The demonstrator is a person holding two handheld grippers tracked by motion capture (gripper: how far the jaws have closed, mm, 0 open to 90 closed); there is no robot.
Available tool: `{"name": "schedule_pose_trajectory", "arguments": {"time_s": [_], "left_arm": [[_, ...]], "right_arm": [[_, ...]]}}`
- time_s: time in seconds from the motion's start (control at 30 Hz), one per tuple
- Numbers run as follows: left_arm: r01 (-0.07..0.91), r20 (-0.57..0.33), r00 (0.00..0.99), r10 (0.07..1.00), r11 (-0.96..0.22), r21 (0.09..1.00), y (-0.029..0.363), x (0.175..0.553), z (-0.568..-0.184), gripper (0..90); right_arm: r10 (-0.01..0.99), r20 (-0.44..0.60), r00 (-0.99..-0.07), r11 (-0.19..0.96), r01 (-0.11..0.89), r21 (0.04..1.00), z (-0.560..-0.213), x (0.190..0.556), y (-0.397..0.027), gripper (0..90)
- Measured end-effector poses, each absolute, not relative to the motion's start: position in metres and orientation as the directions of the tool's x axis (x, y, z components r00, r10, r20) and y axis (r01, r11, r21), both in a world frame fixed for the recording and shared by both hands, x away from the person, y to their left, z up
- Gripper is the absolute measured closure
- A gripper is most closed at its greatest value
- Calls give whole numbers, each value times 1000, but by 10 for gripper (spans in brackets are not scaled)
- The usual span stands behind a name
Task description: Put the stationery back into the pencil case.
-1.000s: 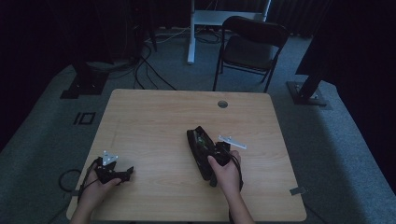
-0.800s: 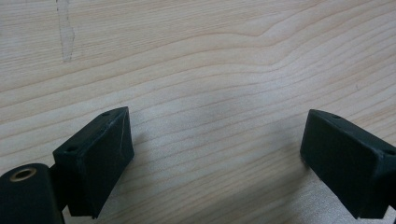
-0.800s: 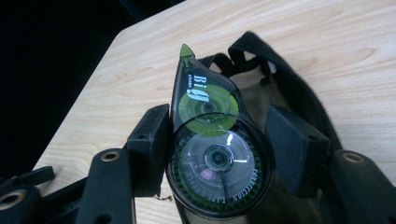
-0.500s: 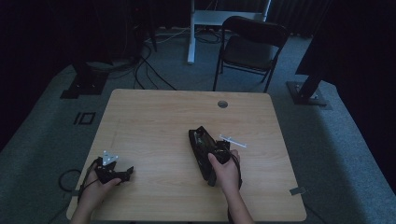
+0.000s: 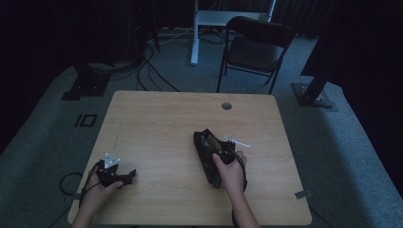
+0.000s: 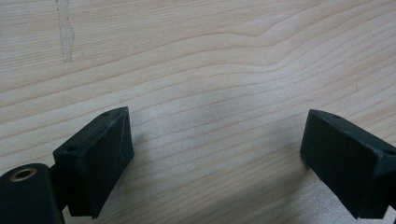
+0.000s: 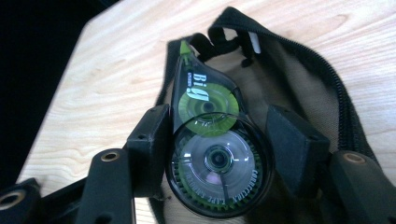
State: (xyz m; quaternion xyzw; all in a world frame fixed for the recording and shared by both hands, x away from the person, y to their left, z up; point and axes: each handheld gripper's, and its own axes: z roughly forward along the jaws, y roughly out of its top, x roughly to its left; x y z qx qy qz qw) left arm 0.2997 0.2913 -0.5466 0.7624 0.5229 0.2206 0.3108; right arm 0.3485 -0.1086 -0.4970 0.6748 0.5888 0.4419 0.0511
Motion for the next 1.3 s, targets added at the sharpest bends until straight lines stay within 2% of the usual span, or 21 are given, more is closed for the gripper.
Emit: {"name": "schedule_pose_trajectory", "arguments": {"time_s": [0.3, 0.53, 0.67, 0.73, 0.93, 1.3], "left_arm": [[660, 11, 355, 935, -260, 705, 291, 300, -547, 97], [660, 11, 356, 934, -260, 705, 291, 300, -547, 96], [660, 11, 356, 935, -259, 705, 291, 300, -547, 97], [661, 11, 356, 934, -260, 704, 291, 300, -546, 97], [661, 11, 355, 935, -260, 704, 291, 300, -546, 97], [660, 11, 355, 935, -259, 705, 291, 300, -547, 97]], "right_arm": [[879, 469, -81, -243, 771, 589, -497, 350, -98, 408], [937, 340, -85, -145, 788, 599, -499, 352, -90, 406], [938, 323, -122, -110, 783, 612, -500, 354, -90, 354], [937, 320, -139, -98, 777, 622, -499, 354, -91, 318], [911, 399, -103, -176, 778, 603, -494, 354, -98, 288], [874, 478, -92, -251, 756, 605, -486, 350, -106, 286]]}}
